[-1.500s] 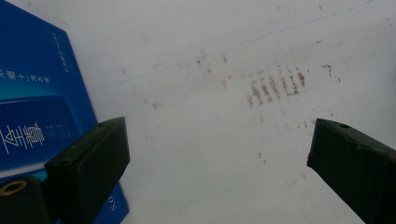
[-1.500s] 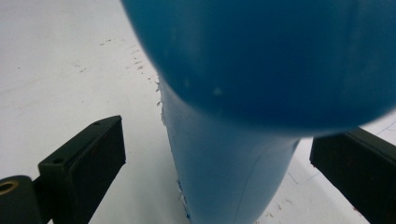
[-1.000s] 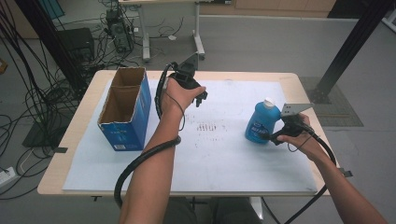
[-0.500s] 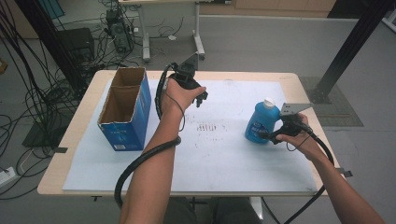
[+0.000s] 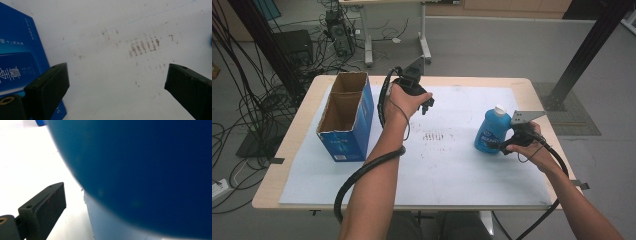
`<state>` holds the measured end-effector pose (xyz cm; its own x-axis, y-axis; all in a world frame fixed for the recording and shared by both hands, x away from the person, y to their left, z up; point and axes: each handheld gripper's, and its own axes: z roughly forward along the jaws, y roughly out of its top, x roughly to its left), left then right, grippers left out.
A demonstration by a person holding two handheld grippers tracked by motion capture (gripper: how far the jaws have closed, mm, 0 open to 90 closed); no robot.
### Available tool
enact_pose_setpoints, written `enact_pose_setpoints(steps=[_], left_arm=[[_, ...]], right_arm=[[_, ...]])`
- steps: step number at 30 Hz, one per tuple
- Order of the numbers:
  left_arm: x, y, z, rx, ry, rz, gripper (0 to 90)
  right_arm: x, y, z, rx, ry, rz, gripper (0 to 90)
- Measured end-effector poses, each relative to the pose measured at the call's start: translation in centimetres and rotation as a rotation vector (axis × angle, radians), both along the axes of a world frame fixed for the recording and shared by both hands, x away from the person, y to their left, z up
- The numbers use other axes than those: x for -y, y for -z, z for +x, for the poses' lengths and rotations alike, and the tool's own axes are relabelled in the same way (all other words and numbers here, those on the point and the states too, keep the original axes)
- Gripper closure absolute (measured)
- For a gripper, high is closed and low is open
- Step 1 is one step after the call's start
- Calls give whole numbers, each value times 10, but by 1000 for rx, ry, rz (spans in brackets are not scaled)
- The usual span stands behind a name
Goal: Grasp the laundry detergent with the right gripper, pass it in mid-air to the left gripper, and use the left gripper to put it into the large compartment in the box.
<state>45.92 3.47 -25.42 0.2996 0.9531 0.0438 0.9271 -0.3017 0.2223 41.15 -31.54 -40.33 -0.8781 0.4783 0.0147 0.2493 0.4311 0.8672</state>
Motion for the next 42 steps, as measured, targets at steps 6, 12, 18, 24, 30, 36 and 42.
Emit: enact_pose_setpoints(steps=[6, 12, 18, 24, 30, 36, 42], left_arm=[[0, 0, 0, 1, 2, 0, 56], [1, 0, 0, -1, 5, 2, 56], [2, 0, -1, -1, 6, 1, 57], [1, -1, 0, 0, 8, 1, 57], [1, -1, -1, -1, 5, 0, 57], [1, -2, -1, 2, 5, 0, 56], [1, -3, -1, 4, 9, -2, 56]], right_arm=[[1, 0, 0, 3, 1, 4, 20], [0, 0, -1, 2, 0, 11, 20], [-1, 0, -1, 6, -2, 12, 20], [-1, 0, -1, 11, 0, 14, 20], [-1, 0, -1, 15, 2, 19, 20], [-1, -1, -1, 16, 3, 23, 20], [0, -1, -1, 18, 3, 23, 20]])
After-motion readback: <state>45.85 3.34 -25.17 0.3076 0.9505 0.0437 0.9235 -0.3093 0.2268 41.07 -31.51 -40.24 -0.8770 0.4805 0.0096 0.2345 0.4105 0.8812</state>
